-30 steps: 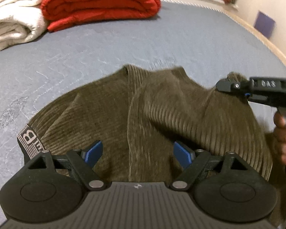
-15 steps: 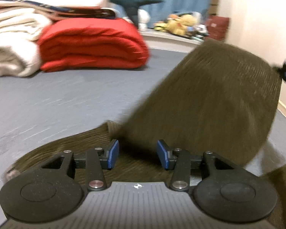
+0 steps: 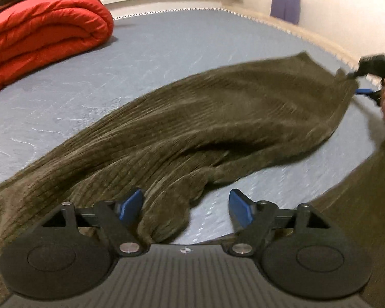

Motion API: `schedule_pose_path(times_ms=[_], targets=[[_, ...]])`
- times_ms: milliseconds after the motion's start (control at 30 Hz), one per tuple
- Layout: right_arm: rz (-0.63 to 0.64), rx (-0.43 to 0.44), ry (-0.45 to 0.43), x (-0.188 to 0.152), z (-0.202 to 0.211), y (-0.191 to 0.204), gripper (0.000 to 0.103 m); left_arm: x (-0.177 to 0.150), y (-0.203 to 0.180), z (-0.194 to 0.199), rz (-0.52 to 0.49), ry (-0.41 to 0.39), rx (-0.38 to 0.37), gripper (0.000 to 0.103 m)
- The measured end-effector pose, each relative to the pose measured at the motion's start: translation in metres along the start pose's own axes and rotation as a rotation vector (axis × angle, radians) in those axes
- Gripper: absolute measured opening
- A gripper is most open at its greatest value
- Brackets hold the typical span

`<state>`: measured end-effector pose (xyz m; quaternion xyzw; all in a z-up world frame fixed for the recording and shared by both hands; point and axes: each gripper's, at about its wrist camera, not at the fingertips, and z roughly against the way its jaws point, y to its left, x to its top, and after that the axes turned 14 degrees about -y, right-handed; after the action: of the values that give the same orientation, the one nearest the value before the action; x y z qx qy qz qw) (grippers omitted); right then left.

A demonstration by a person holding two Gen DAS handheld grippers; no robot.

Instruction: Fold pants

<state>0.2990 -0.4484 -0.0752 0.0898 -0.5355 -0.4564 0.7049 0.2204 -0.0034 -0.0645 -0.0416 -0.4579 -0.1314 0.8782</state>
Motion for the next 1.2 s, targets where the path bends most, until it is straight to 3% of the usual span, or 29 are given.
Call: schedule_pose_path(times_ms=[33,67,100,133,200,267,333,400,433,467,500,567,667,700,767,833,867,933,967,1067,1167,1200], targets=[[-0.01,-0.008,0.01,0.005,-0.004,-0.009,0.046,-0.002,0.0,-0.003,-0.02,0.012,0.012,0.056],[-0.022,-0.021,0.023,0.005,-0.003,-0.017,0.047,-0.004,0.0,-0.005,-0.043,0.019,0.031,0.049],[-0.035,-0.027,0.034,0.005,-0.008,-0.022,0.046,-0.006,0.002,-0.004,-0.067,0.009,0.048,0.031],[-0.043,-0.025,0.037,0.003,-0.009,-0.027,0.046,-0.005,0.004,-0.002,-0.078,0.007,0.054,0.022],[-0.044,0.013,0.061,0.001,-0.015,-0.033,0.015,-0.003,0.012,0.002,-0.066,0.007,0.062,0.017],[-0.035,0.071,0.076,0.0,-0.013,-0.029,0.008,0.002,0.02,0.013,-0.061,-0.01,0.067,0.016],[0.013,0.073,0.002,0.009,-0.003,-0.023,0.006,0.007,0.029,0.028,-0.103,-0.041,0.042,0.016],[0.058,0.068,-0.137,0.017,0.02,-0.017,0.005,0.008,0.031,0.043,-0.234,-0.059,0.032,0.017],[0.152,0.059,-0.233,0.016,0.038,-0.01,0.005,0.003,0.036,0.043,-0.264,-0.024,0.008,0.017],[0.246,0.037,-0.285,0.01,0.048,-0.004,0.005,-0.002,0.044,0.041,-0.233,0.021,-0.014,0.018],[0.324,-0.007,-0.28,0.002,0.056,-0.002,0.006,-0.006,0.05,0.038,-0.196,0.065,-0.038,0.019],[0.362,-0.109,-0.164,-0.007,0.055,-0.012,0.006,-0.014,0.055,0.036,-0.169,0.117,-0.084,0.02],[0.258,-0.201,0.001,0.004,0.053,-0.039,0.008,-0.005,0.05,0.053,-0.188,0.107,-0.122,0.028],[0.233,-0.21,0.023,0.008,0.055,-0.042,0.013,0.0,0.051,0.06,-0.179,0.083,-0.138,0.035],[0.276,-0.243,-0.077,0.02,0.076,-0.036,0.019,0.008,0.054,0.08,-0.142,0.008,-0.186,0.043],[0.373,-0.265,-0.171,0.027,0.096,-0.021,0.034,0.011,0.059,0.09,-0.072,-0.042,-0.245,0.043],[0.386,-0.243,-0.177,0.029,0.102,-0.016,0.037,0.007,0.059,0.092,-0.055,-0.051,-0.257,0.04],[0.369,-0.174,-0.177,0.033,0.121,-0.01,0.037,-0.011,0.063,0.073,-0.053,0.03,-0.194,0.005],[0.37,-0.147,-0.179,0.034,0.131,-0.005,0.037,-0.023,0.065,0.06,-0.057,0.107,-0.12,0.01],[0.367,-0.043,-0.191,0.041,0.165,0.018,0.037,-0.018,0.065,0.068,0.038,0.121,-0.073,0.01],[0.371,0.104,-0.209,0.049,0.214,0.048,0.046,0.007,0.058,0.109,0.089,0.039,-0.067,0.018],[0.382,0.159,-0.22,0.05,0.23,0.057,0.05,0.013,0.057,0.124,0.103,0.012,-0.075,0.031]])
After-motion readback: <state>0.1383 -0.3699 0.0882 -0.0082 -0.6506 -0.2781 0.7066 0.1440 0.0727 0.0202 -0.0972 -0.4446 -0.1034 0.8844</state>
